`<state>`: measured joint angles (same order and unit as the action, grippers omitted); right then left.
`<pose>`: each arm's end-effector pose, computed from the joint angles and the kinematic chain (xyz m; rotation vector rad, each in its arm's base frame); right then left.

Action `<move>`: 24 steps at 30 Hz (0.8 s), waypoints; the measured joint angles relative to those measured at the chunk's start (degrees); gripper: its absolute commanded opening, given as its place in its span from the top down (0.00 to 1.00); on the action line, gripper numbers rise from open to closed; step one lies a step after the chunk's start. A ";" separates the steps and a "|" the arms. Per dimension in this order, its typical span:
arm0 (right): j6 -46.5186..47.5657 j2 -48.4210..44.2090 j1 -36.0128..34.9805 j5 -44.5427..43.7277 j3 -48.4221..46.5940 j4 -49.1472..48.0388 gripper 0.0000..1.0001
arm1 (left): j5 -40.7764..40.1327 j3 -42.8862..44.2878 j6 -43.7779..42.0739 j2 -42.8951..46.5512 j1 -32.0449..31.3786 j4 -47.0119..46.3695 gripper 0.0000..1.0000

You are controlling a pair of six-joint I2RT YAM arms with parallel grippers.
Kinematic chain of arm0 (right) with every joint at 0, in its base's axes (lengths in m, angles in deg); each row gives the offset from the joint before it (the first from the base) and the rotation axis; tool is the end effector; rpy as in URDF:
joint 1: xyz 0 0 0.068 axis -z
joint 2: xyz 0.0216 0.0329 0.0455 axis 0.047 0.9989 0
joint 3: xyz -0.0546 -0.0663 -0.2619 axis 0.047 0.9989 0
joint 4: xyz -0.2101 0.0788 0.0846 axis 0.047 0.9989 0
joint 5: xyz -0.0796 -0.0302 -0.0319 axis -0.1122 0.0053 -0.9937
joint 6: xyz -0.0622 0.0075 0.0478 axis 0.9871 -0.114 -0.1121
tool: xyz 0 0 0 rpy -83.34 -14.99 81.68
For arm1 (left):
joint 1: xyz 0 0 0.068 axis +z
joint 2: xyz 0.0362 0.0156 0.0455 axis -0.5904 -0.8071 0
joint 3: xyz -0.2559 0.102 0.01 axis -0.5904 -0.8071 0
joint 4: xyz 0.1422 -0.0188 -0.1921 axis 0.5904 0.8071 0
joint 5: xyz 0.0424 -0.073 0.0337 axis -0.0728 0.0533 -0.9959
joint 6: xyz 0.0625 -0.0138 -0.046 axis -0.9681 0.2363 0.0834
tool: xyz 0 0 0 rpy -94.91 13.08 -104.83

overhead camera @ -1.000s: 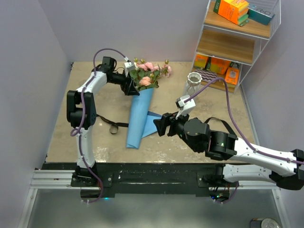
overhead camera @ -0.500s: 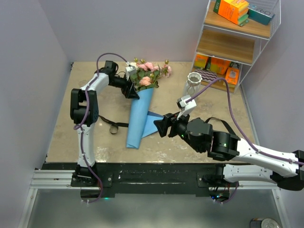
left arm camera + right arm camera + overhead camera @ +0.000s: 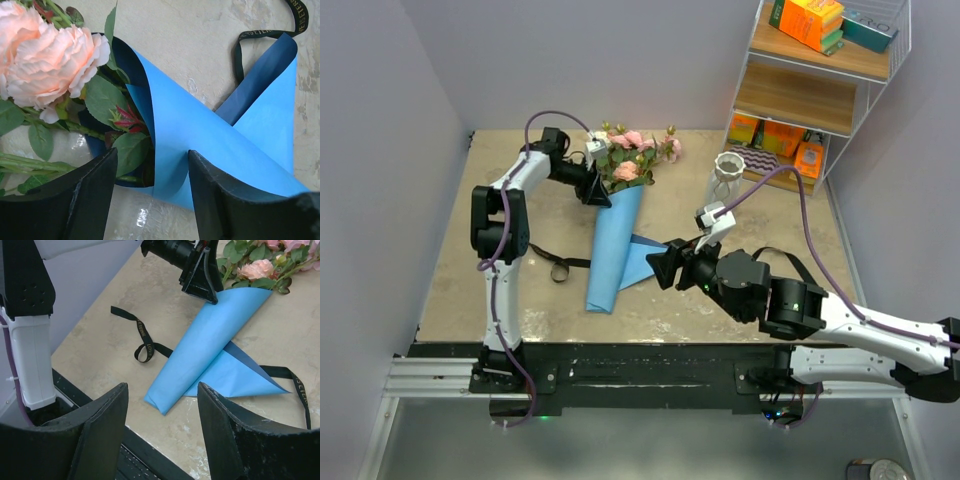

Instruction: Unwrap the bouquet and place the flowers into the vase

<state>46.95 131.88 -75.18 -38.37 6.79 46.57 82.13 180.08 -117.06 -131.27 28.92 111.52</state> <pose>0.0975 0.1817 0.3778 -0.2593 1.7789 0.7395 0.4605 -0.1175 0.1755 1.1122 1.9948 -1.1381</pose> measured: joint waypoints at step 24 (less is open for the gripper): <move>-0.09 0.26 0.00 0.04 0.07 -1.33 0.44 | -1.51 3.43 -5.29 -1.16 0.00 8.48 1.00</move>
<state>46.86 132.14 -75.18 -38.33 6.86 45.23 80.63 183.51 -122.35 -132.43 28.92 120.01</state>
